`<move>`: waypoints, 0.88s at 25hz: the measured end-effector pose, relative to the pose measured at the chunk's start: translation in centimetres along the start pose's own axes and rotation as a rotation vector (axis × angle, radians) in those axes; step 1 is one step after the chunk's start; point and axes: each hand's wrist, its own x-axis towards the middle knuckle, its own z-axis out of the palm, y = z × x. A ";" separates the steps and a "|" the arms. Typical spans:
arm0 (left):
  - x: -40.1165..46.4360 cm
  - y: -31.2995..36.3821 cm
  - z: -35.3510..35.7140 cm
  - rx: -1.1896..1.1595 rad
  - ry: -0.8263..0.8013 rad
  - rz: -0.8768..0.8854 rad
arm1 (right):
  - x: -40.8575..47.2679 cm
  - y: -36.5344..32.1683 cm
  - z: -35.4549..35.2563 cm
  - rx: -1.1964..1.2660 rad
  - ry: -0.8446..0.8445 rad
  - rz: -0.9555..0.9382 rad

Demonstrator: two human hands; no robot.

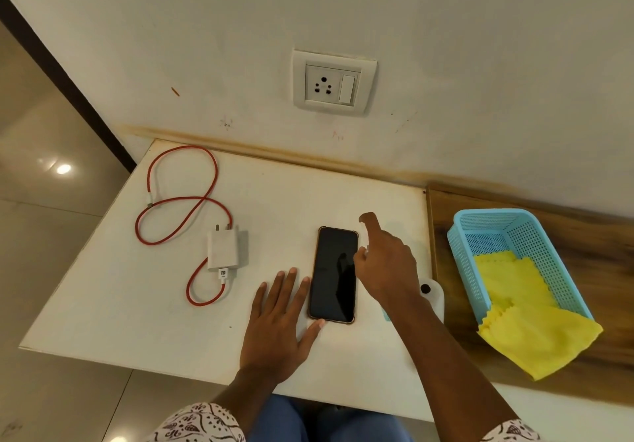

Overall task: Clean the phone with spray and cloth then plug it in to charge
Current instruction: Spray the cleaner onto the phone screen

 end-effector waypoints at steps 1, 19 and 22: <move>0.0 0.0 0.0 0.003 0.001 0.000 | -0.5 0.1 0.3 0.024 0.009 0.005; 0.0 0.1 -0.2 -0.025 0.012 -0.002 | -4.3 1.8 2.1 0.122 0.136 0.035; -0.1 0.0 -0.1 -0.026 0.009 -0.003 | -3.8 2.0 2.0 0.037 0.005 -0.002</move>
